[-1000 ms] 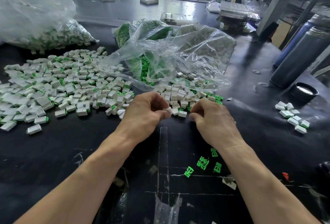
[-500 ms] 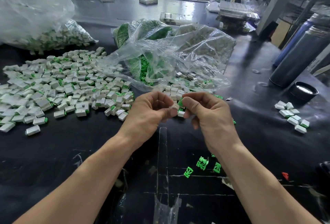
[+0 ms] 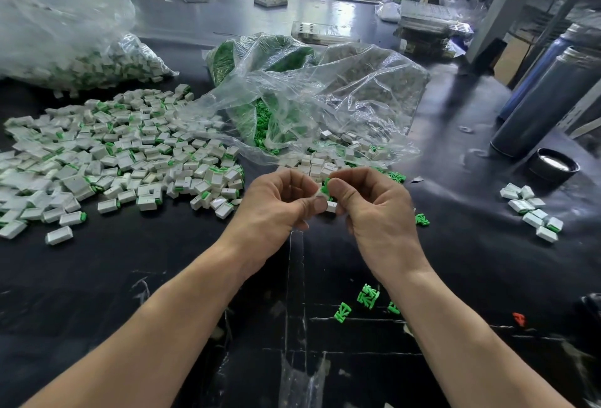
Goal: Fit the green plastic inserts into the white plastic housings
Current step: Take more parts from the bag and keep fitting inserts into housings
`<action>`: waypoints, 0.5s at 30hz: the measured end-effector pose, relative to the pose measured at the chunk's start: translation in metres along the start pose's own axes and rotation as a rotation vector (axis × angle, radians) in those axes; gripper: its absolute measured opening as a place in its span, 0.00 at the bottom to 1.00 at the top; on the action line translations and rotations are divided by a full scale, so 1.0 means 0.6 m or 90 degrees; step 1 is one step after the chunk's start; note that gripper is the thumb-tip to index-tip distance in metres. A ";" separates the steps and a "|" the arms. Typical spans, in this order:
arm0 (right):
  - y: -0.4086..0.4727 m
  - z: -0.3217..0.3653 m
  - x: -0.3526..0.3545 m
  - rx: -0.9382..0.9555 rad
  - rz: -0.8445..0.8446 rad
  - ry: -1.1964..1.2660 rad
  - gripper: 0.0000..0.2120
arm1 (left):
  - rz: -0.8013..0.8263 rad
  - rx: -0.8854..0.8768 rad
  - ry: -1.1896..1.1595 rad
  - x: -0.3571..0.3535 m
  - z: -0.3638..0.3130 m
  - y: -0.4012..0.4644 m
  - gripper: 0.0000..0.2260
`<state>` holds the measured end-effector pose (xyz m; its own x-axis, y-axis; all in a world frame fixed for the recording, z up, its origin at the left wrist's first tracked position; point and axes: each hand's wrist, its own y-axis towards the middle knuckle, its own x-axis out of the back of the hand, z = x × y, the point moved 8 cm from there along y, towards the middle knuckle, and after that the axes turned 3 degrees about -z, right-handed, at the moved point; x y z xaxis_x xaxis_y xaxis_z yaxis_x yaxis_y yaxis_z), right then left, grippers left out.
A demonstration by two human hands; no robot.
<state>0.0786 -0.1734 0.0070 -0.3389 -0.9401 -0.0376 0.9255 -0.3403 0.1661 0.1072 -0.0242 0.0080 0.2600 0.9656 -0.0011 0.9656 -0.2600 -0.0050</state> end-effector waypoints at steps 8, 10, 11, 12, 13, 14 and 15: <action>-0.003 -0.003 0.000 0.002 -0.003 -0.025 0.05 | 0.000 0.003 0.023 0.000 0.002 -0.001 0.07; -0.004 -0.003 -0.001 0.010 -0.006 -0.048 0.06 | -0.003 0.006 0.020 0.000 0.004 -0.001 0.07; -0.005 -0.003 -0.002 0.012 -0.006 -0.056 0.06 | -0.006 0.011 0.012 0.001 0.005 -0.001 0.07; -0.006 -0.004 -0.003 0.010 -0.008 -0.055 0.07 | -0.007 0.016 0.005 0.002 0.006 -0.001 0.07; -0.006 -0.005 -0.003 0.004 -0.011 -0.046 0.07 | -0.007 0.020 0.000 0.002 0.007 -0.001 0.07; -0.006 -0.007 -0.002 -0.004 -0.015 -0.033 0.07 | -0.005 0.023 -0.001 0.001 0.008 -0.001 0.07; -0.006 -0.008 -0.002 -0.009 -0.019 -0.023 0.07 | -0.003 0.025 0.000 0.001 0.008 -0.002 0.06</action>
<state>0.0764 -0.1710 0.0017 -0.3723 -0.9281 -0.0060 0.9171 -0.3689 0.1510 0.1065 -0.0233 0.0029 0.2547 0.9670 -0.0007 0.9661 -0.2545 -0.0435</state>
